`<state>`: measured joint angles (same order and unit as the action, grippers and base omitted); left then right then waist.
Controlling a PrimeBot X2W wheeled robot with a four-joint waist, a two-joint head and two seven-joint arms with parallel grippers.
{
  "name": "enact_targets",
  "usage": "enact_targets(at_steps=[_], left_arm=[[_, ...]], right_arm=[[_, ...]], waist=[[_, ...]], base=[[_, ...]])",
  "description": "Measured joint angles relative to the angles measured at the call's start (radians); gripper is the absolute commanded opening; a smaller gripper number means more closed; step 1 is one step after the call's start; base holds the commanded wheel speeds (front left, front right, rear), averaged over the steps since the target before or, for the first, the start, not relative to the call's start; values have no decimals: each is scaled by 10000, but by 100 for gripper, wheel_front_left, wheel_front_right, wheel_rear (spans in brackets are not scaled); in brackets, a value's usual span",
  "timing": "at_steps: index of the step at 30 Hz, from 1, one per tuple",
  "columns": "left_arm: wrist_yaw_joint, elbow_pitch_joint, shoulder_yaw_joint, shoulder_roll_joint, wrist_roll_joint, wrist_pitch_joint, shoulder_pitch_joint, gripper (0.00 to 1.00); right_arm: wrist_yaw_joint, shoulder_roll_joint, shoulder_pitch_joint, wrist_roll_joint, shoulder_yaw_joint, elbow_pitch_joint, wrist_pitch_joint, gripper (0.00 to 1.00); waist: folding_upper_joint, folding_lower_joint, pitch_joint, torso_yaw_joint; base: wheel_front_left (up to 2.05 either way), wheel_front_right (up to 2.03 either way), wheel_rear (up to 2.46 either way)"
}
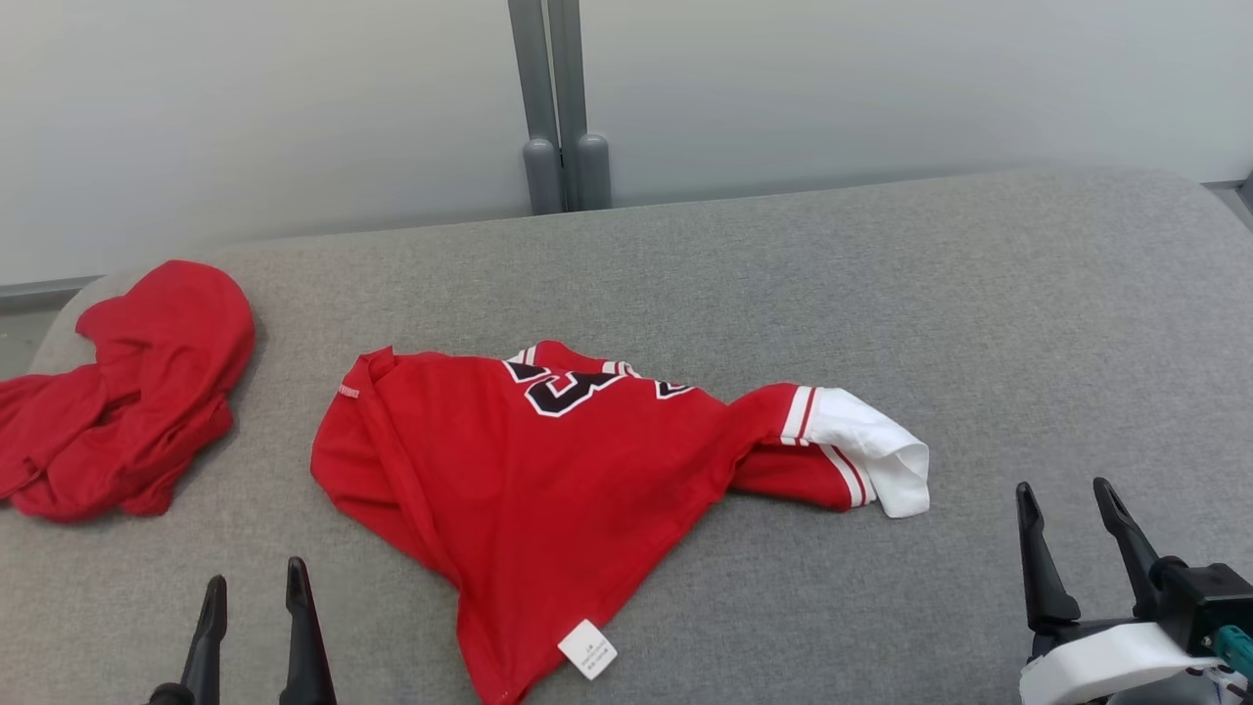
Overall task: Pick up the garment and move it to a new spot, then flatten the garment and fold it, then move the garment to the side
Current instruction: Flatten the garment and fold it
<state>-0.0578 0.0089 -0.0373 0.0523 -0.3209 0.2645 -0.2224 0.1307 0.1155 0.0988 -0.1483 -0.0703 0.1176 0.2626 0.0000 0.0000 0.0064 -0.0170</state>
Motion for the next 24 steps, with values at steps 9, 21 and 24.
enact_targets(at_steps=[9, 21, 24], left_arm=[[328, 391, 324, -21, -10, -2, -196, 100], [184, 600, 500, -21, 186, 0, -164, 100], [-98, 1164, 1200, -15, 44, 2, -275, 100]], right_arm=[[0, -167, 182, -2, -431, 570, 0, 100], [0, -288, 60, -54, -155, 527, 0, 100], [0, -222, -300, -238, 268, 368, 0, 100]], waist=[[0, 0, -36, -143], [0, 0, 38, -69], [0, 0, 16, -77]], base=[[0, 0, 0], [0, 0, 0], [0, 0, 0]])
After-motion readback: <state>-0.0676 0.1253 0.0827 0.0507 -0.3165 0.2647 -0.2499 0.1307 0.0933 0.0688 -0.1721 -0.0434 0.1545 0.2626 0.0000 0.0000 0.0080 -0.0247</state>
